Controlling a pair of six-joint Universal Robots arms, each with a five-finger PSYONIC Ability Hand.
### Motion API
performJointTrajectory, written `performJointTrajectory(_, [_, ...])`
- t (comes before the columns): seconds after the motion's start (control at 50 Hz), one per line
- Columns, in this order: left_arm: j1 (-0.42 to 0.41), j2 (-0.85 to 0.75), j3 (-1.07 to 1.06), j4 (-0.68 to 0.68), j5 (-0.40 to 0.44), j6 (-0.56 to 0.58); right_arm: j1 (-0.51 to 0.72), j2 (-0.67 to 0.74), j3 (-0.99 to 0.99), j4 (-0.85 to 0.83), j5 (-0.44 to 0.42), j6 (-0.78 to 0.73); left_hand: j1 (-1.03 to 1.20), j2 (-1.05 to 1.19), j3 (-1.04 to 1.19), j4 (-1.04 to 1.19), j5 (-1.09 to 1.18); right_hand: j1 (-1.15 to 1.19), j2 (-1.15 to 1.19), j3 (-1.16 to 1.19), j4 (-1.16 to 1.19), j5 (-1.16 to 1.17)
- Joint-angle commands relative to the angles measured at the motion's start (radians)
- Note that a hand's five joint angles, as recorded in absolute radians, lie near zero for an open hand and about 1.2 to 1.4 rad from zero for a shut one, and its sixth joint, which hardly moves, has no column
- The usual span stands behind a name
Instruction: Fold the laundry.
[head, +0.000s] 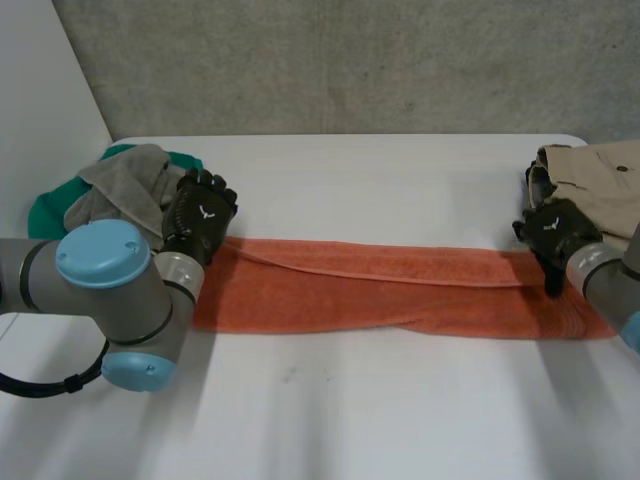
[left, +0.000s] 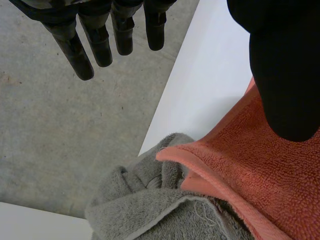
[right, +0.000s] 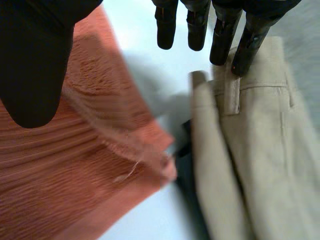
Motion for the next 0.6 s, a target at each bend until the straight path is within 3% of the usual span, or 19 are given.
performJointTrajectory(0.02, [0.001,0.011,0.001,0.000,-0.002,0.000,0.001,0.004,-0.037,-0.241,0.012,0.105,-0.018,-0.022,-0.027,-0.021,-0.040,-0.020,-0.049,-0.036,-0.059,-0.067])
performJointTrajectory(0.08, [0.001,0.022,-0.004,0.000,-0.003,-0.002,0.001,0.001,-0.038,-0.321,0.020,0.163,-0.018,-0.022,-0.027,-0.021,-0.040,-0.020,-0.049,-0.036,-0.059,-0.067])
performJointTrajectory(0.16, [0.001,0.034,-0.018,0.000,-0.002,-0.002,0.001,-0.025,-0.017,-0.298,0.020,0.183,-0.018,-0.022,-0.027,-0.021,-0.040,-0.020,-0.049,-0.036,-0.059,-0.067])
performJointTrajectory(0.46, [0.005,0.040,-0.029,-0.003,0.006,-0.023,-0.011,-0.180,0.088,-0.056,-0.003,0.186,0.000,-0.004,-0.009,-0.004,-0.022,-0.020,-0.049,-0.036,-0.059,-0.067])
performJointTrajectory(0.6, [0.007,0.028,-0.002,-0.003,0.029,-0.037,-0.004,-0.160,0.069,0.044,-0.084,0.191,0.000,-0.004,-0.009,-0.004,-0.022,-0.020,-0.049,-0.036,-0.059,-0.067])
